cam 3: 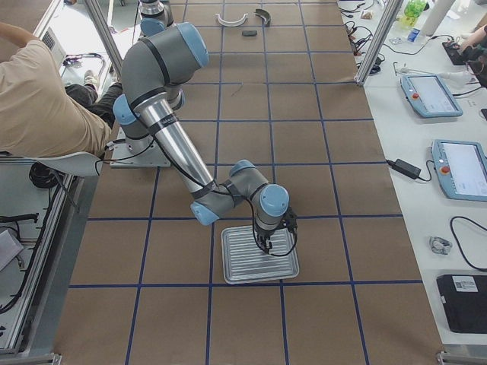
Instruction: Place bearing gear from tray to pile
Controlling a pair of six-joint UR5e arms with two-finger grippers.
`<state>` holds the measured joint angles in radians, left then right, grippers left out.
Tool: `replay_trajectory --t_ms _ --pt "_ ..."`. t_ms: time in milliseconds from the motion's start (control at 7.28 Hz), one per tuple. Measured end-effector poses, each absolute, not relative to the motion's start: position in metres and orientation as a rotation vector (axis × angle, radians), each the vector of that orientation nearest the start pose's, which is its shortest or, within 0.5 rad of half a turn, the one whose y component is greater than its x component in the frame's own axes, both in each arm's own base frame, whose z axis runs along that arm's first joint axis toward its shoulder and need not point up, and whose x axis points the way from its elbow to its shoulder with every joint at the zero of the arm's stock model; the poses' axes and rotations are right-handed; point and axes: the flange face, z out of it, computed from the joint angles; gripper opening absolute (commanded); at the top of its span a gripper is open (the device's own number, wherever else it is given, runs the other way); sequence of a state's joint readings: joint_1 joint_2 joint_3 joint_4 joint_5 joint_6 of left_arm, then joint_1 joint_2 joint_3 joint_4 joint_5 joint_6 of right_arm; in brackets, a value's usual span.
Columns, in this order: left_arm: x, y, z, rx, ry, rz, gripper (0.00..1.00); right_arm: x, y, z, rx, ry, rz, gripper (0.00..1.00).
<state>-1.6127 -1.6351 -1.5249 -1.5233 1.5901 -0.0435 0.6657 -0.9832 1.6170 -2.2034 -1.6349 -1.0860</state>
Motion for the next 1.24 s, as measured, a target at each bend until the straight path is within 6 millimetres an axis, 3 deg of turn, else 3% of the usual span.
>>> replay_trajectory --t_ms 275,550,825,962,1237 --pt "-0.153 -0.516 0.483 -0.004 3.124 -0.047 1.0 -0.431 -0.501 0.198 -0.277 3.17 0.081 0.01" --pt "-0.153 -0.516 0.483 -0.004 3.124 -0.048 1.0 -0.406 -0.505 0.23 -0.295 3.196 0.048 0.0" --pt "-0.152 -0.516 0.483 -0.005 3.123 -0.046 1.0 -0.348 -0.519 0.26 -0.334 3.219 0.009 0.0" --pt "-0.152 -0.516 0.483 -0.005 3.124 -0.046 1.0 -0.309 -0.53 0.257 -0.319 3.213 0.012 0.0" --pt "-0.152 -0.516 0.483 -0.006 3.124 -0.047 1.0 -0.207 -0.563 0.261 -0.268 3.208 0.006 0.0"
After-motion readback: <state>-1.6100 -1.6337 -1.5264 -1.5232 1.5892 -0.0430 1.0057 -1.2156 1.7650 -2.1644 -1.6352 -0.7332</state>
